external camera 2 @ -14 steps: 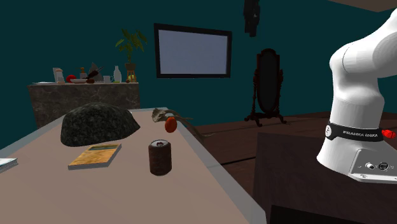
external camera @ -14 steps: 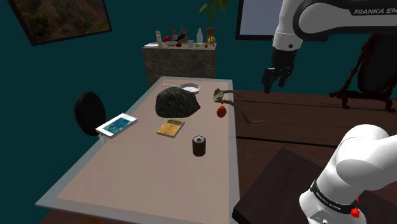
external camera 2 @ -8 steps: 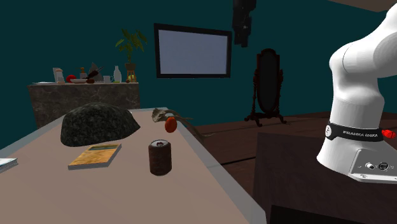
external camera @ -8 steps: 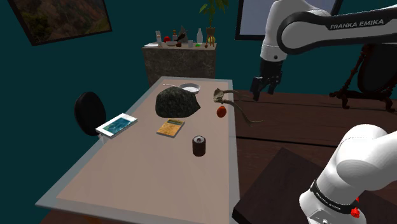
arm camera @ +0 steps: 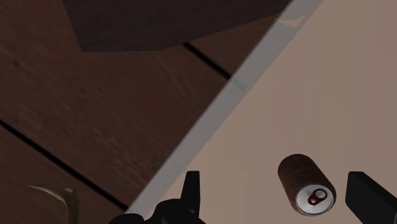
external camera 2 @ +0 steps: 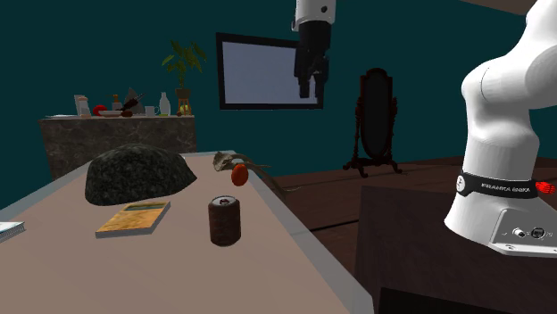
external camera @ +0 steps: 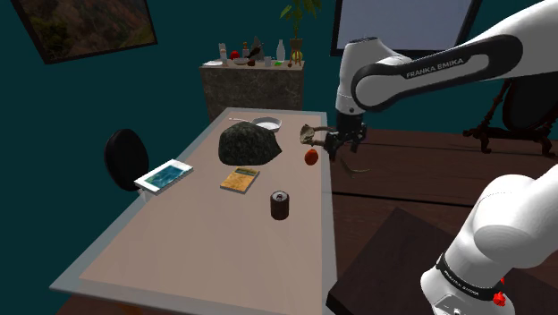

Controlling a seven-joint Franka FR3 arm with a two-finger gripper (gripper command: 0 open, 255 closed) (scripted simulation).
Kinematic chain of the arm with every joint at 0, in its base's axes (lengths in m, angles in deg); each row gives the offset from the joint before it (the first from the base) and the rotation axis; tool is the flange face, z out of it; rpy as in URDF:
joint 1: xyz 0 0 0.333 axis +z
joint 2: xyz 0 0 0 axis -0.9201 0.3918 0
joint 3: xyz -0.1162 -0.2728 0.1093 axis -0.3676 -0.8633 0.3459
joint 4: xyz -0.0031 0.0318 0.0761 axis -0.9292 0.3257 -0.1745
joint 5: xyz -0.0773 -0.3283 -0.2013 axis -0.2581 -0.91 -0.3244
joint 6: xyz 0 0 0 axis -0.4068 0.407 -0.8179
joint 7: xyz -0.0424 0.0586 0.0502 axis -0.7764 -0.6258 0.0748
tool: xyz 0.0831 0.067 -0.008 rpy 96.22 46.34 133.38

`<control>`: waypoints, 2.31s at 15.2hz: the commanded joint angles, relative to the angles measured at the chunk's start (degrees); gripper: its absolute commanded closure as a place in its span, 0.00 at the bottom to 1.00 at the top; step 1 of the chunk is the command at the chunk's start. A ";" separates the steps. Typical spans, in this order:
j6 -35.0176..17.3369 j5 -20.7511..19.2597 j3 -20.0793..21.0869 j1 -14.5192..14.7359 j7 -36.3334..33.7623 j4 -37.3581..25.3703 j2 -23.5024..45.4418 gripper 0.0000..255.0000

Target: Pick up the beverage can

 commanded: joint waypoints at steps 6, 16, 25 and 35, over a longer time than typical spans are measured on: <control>-11.86 0.53 2.39 0.51 -5.55 -2.58 14.61 0.00; -23.37 -1.43 4.07 1.78 -13.71 -13.11 37.07 0.00; -27.91 -3.00 3.31 4.03 -18.80 -26.07 54.76 0.00; -31.48 -3.59 2.85 4.43 -19.26 -26.72 58.99 1.00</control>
